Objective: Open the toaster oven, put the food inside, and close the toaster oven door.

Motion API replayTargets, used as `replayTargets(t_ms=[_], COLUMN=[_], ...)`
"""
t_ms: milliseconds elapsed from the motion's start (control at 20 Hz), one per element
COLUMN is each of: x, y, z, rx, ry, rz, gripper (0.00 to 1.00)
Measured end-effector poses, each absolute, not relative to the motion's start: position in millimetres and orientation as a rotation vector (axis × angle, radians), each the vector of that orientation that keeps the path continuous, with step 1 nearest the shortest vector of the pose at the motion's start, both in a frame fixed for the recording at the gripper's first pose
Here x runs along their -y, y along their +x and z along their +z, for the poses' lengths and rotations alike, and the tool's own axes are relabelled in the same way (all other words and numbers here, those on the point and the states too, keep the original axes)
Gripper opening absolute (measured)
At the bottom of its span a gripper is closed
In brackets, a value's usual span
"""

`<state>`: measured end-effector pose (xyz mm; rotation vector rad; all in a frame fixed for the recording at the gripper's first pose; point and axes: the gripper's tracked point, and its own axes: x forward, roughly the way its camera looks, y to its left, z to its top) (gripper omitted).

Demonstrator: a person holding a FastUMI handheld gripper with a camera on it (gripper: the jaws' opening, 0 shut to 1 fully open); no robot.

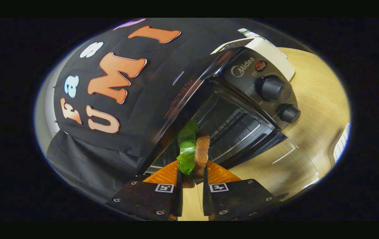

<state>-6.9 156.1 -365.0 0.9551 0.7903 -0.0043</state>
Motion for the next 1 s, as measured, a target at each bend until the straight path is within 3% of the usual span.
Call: replayTargets(t_ms=[850, 1000], x=[-155, -154], y=[46, 50], z=[-399, -405], rx=[-0.637, -0.659], ry=[0.714, 0.724], rz=[-0.137, -0.152], gripper=[0.25, 0.29])
